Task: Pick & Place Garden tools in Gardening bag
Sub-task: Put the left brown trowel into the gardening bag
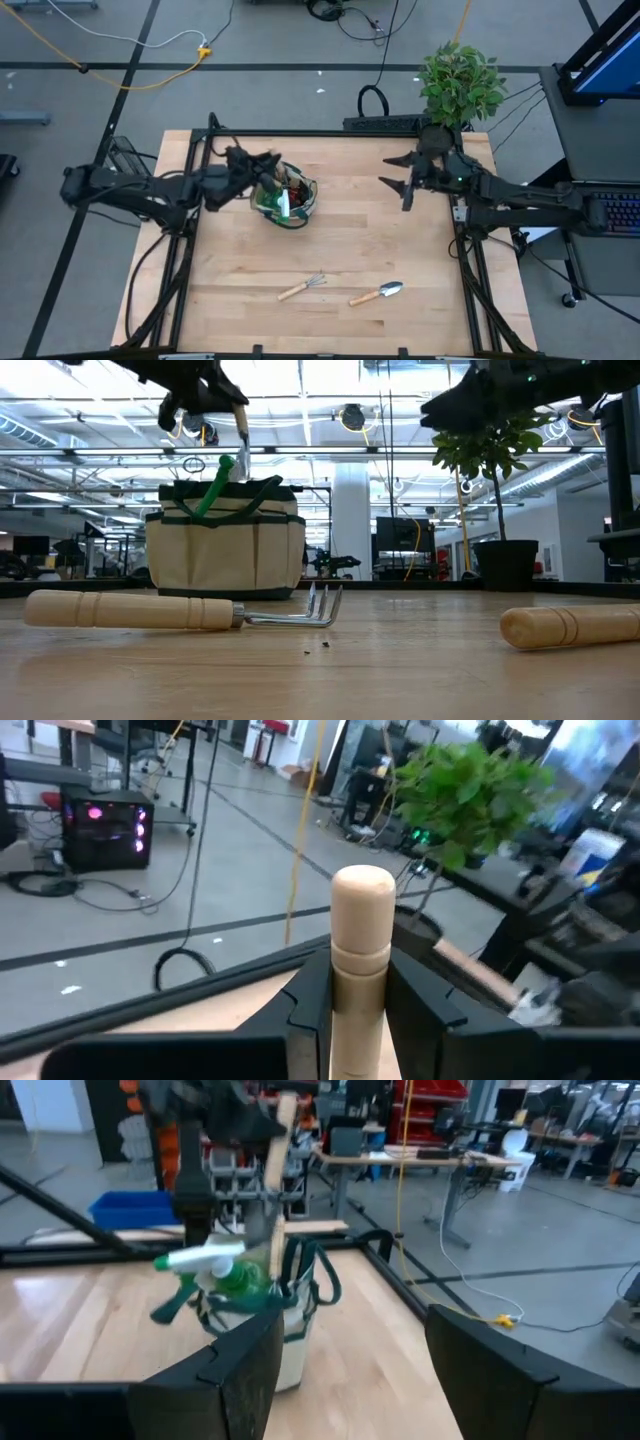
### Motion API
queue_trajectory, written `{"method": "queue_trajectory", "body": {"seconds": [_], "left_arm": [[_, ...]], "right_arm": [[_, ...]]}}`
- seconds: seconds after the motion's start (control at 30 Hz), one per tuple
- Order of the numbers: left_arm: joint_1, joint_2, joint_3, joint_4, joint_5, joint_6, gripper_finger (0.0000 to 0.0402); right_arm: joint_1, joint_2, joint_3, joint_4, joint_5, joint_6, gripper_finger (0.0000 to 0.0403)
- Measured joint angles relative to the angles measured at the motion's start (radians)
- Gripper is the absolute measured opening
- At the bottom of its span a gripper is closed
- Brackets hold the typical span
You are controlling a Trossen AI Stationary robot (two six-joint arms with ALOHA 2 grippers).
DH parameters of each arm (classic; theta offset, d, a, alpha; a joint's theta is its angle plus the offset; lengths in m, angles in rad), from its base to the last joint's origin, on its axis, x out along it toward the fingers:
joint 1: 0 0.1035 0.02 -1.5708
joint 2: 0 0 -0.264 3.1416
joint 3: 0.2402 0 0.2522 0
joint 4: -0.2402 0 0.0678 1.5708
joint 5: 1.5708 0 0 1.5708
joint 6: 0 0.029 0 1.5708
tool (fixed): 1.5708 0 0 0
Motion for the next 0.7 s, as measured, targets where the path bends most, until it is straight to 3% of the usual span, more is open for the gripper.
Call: {"method": "queue_trajectory", "body": {"seconds": [0.37,0.7], "left_arm": [[0.131,0.106,0.000,0.147,0.144,0.087,0.0068],[0.128,0.165,0.000,0.102,0.172,0.090,0.0068]], "right_arm": [[0.000,-0.166,0.000,-0.115,0.003,0.068,0.0238],[0.000,-0.196,0.001,-0.151,0.003,0.076,0.0238]]}}
